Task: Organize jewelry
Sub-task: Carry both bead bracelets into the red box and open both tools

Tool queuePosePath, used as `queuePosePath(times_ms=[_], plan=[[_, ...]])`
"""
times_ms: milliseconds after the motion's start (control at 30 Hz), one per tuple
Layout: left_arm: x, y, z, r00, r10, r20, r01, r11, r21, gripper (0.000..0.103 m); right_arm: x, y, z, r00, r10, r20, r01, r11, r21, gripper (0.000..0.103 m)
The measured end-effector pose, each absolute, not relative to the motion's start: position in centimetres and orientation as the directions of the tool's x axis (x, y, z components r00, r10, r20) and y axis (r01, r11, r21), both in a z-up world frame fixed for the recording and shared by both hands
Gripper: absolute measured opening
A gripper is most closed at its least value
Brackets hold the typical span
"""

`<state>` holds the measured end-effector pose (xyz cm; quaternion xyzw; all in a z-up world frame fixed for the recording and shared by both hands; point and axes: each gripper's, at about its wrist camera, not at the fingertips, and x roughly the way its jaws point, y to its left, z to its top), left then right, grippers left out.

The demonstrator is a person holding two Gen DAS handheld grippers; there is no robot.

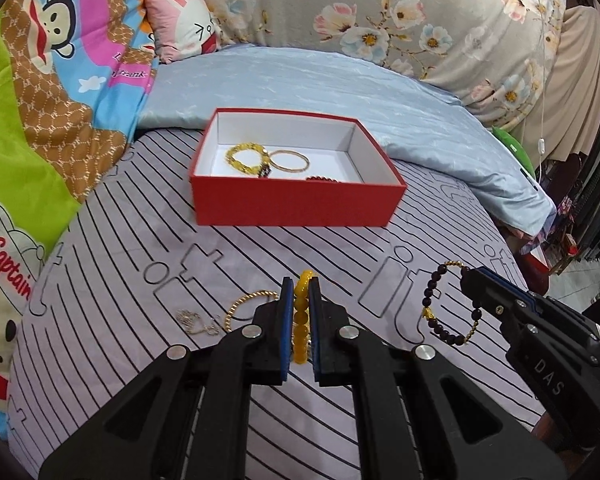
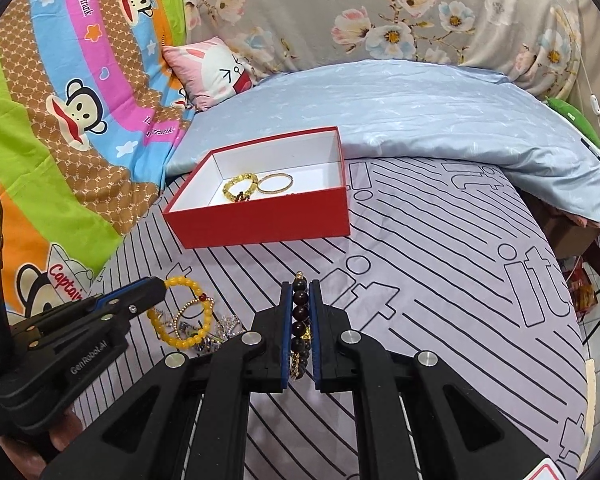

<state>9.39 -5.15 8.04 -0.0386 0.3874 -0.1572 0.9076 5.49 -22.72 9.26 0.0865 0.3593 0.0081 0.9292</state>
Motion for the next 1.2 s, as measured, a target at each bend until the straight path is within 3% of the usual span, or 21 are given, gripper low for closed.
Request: queuePosePath(times_ms=[667,1000,1200], plan=[[19.1,-3.2,12.7,0.718,-0.296,-0.63,0.262,0.954,-0.148,0.007,17.0,-21.6,13.5,0.756,0.191,-0.626,-0.068,0.974,0.216,0.008],[25.7,-4.2,11.7,0.683,-0.363,-0.633,0.292,0.931,-0.219,0.007,25.0,-22.5,12.0,0.713,0.247,-0.657,-0.078,0.958,0.275,0.008],[27.9,-5.0,9.8,0.658,-0.357,-0.663,0.29,0.933,-0.214,0.007,28.2,-21.2,10.0,0.684,0.231,-0.692,-0.086,0.967,0.238,0.008]])
